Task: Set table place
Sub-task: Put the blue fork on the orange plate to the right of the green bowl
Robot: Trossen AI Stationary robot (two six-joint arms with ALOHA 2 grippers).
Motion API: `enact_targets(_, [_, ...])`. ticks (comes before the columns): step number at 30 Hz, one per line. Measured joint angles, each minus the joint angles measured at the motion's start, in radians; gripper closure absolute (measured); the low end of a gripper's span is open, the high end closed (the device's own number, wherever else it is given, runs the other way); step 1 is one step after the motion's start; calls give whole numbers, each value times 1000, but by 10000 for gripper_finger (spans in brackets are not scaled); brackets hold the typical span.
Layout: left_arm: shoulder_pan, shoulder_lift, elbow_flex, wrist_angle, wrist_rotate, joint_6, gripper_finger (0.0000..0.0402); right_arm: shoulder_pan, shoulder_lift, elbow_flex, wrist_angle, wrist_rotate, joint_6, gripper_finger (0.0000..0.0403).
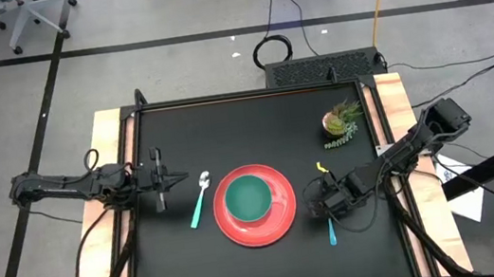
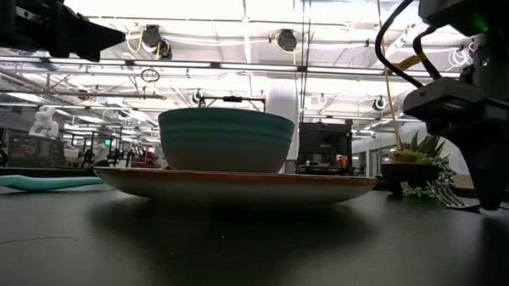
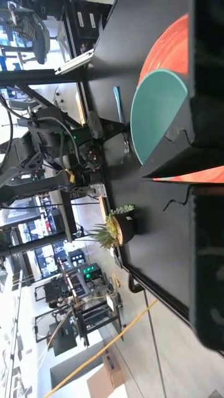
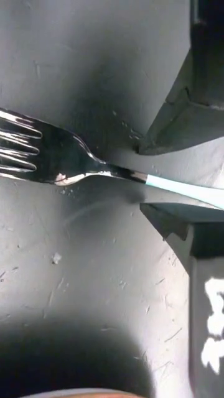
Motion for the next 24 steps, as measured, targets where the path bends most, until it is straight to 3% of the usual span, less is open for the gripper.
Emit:
enact_targets(20, [0, 0, 0, -9, 1, -1, 376, 0, 1, -2, -7, -3, -70, 393])
enact_targets(24, [0, 0, 0, -13, 1, -1, 376, 0, -17, -5, 7, -2, -86, 396])
